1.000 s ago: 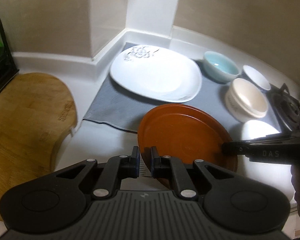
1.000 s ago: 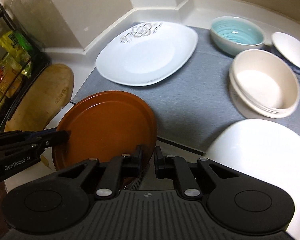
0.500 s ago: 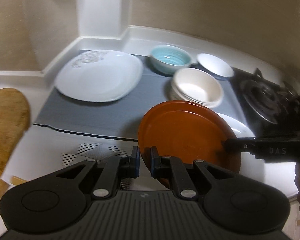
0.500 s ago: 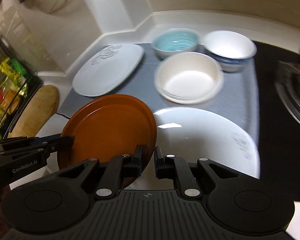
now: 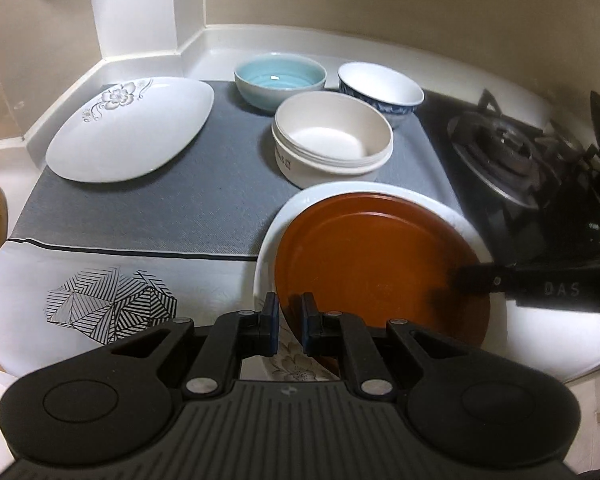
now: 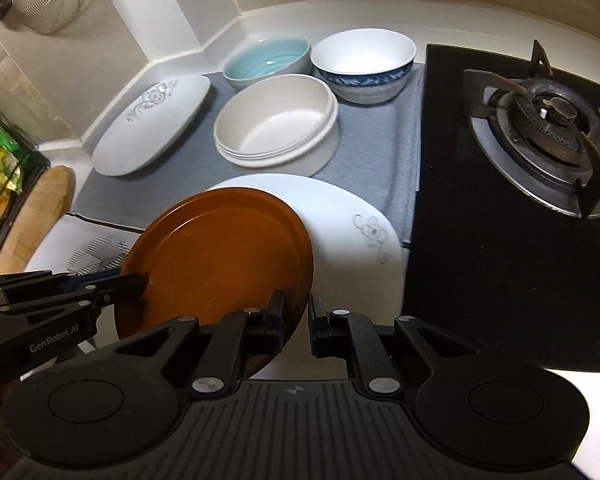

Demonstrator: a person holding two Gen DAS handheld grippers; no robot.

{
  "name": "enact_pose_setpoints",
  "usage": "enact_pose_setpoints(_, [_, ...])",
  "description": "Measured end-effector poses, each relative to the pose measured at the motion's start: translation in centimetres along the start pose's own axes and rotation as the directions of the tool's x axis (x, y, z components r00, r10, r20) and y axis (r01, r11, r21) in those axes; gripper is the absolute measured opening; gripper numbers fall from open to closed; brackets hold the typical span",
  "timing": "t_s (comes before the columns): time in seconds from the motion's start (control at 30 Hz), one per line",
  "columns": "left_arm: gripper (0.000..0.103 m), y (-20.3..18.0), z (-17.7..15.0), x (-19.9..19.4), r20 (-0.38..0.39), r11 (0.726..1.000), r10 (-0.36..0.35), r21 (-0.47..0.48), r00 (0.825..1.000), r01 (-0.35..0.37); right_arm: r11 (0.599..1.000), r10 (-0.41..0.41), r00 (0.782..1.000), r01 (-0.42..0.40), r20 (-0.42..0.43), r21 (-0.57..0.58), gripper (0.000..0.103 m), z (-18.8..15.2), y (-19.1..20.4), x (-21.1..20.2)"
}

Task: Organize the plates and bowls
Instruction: 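Carry the orange plate with the left gripper onto the round white plate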

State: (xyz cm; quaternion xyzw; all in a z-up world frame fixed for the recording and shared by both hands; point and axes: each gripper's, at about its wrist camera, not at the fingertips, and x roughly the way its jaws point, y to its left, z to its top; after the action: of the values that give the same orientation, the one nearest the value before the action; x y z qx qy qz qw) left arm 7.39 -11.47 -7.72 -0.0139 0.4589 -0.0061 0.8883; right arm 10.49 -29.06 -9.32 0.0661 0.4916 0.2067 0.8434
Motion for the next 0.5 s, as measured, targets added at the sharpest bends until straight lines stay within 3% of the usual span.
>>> enact_pose_setpoints(0.17, [0.012,-0.3,-0.5,1.2,-0.039,1.0,0.0,-0.01,0.999,-0.001,1.0,-0.01,1.0,0.01,-0.021,-0.007,0.013,-0.1,-0.8,0.6])
enact_pose_setpoints(0.5, [0.012,-1.0,-0.5,2.2,-0.044,0.999,0.024,-0.026,0.999,-0.025,0.999,-0.026,0.998,0.024,-0.054,-0.029,0.013,-0.3,-1.5,1.5])
